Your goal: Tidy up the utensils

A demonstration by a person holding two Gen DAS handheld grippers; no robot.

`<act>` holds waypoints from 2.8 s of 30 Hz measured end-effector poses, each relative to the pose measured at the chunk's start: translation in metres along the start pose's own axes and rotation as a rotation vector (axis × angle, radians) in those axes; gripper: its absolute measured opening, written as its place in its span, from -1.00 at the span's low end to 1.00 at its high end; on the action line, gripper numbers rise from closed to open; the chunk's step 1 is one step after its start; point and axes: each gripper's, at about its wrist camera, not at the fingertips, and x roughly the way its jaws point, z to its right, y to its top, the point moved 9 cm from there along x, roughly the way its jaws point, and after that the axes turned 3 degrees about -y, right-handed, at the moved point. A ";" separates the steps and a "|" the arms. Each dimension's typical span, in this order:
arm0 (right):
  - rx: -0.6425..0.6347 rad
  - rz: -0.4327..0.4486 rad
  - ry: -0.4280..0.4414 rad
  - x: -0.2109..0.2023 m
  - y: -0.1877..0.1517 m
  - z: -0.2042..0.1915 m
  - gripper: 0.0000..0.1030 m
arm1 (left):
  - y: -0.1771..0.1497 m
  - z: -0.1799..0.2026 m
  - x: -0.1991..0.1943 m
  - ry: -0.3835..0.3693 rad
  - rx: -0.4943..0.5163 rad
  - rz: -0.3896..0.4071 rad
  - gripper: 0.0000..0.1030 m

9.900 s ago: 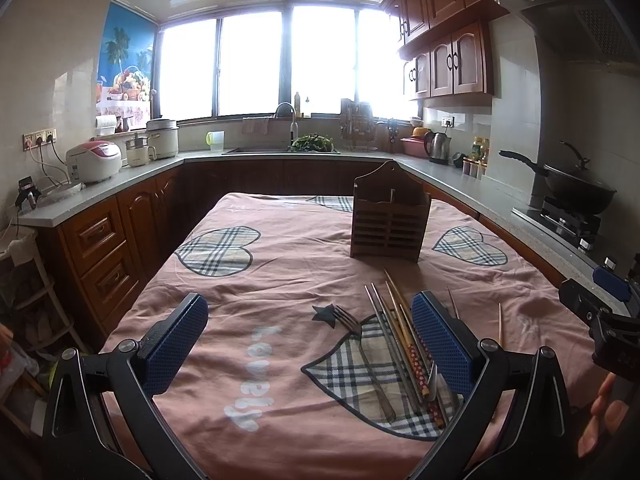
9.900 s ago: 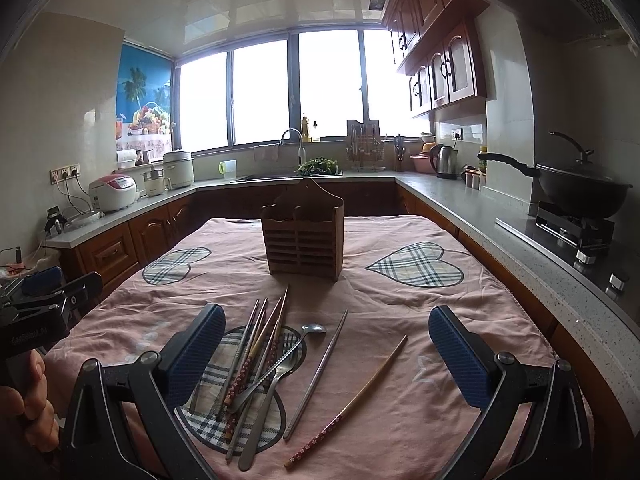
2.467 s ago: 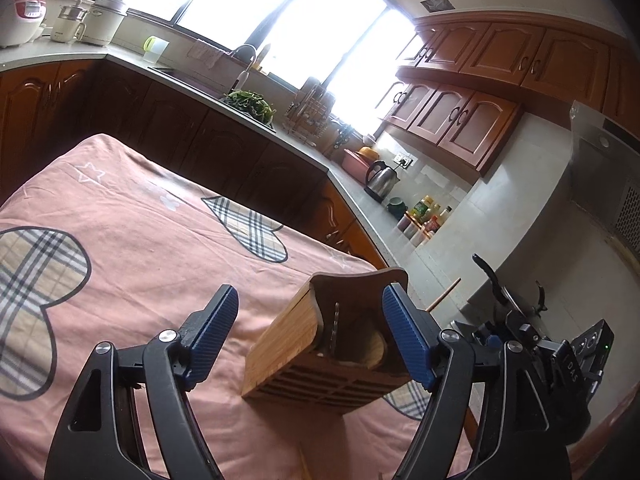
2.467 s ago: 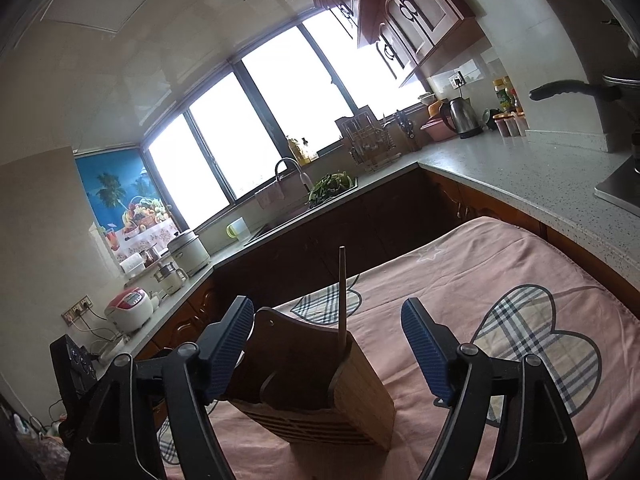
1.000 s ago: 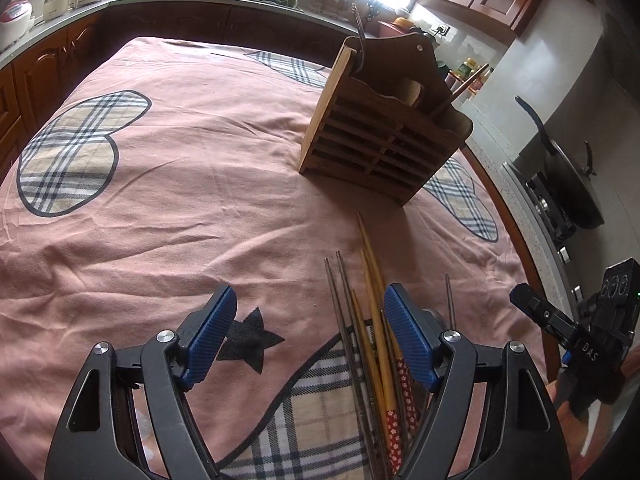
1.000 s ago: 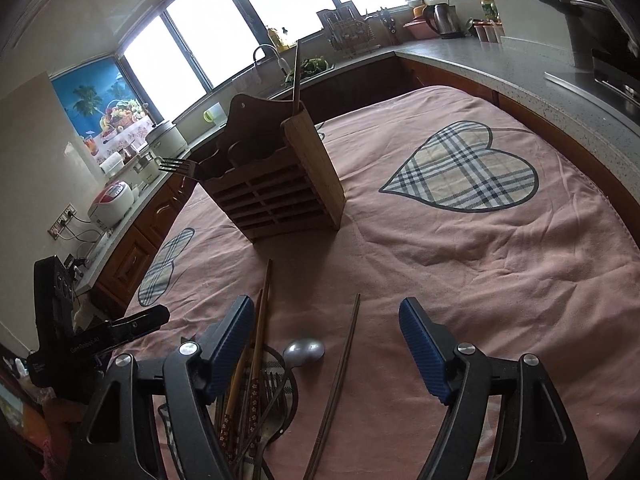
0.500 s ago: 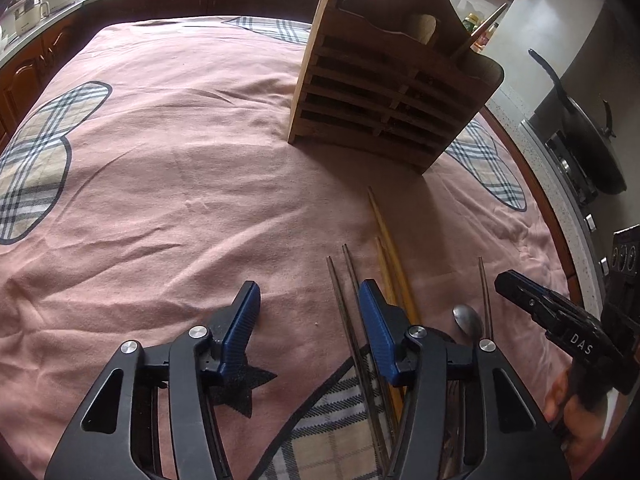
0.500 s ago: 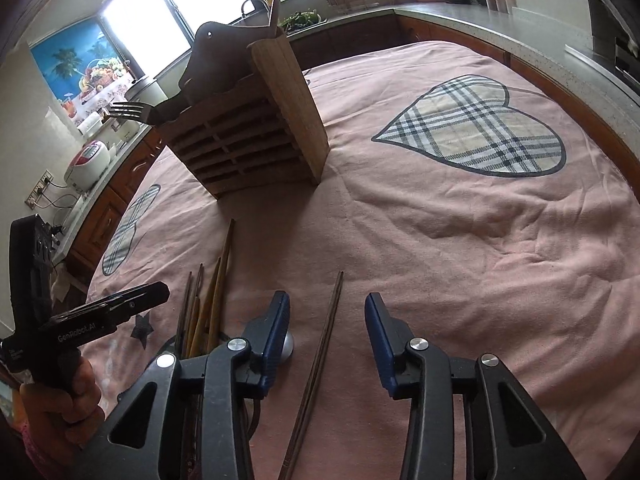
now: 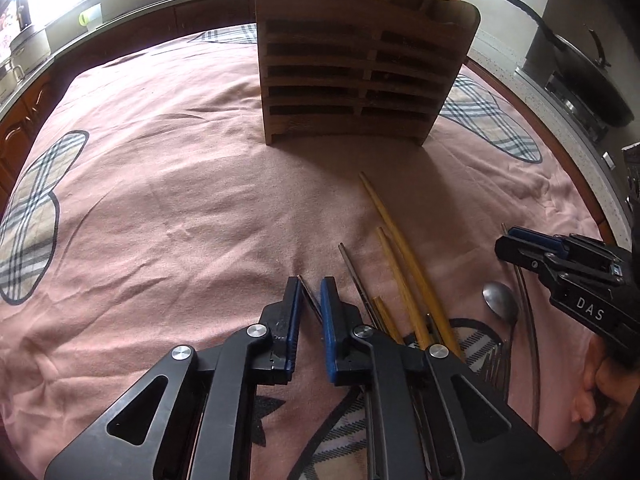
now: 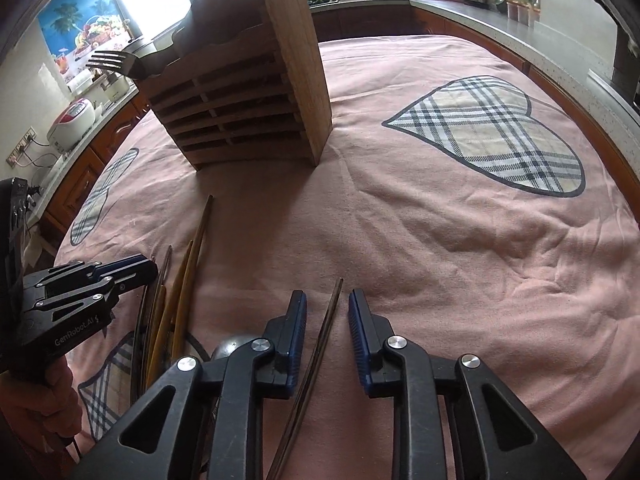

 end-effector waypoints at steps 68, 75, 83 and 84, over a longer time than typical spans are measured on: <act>0.016 0.410 0.161 -0.177 0.059 -0.033 -0.92 | 0.018 -0.029 -0.224 -0.217 -0.209 0.476 -1.00; 0.029 0.399 0.174 -0.170 0.060 -0.030 -0.92 | 0.005 -0.078 -0.160 -0.133 -0.350 0.331 -0.87; 0.049 0.391 0.218 -0.163 0.068 -0.031 -0.92 | 0.007 -0.139 -0.062 -0.024 -0.469 0.148 -0.07; 0.051 0.393 0.223 -0.163 0.069 -0.031 -0.92 | 0.009 -0.145 -0.051 -0.006 -0.479 0.123 -0.08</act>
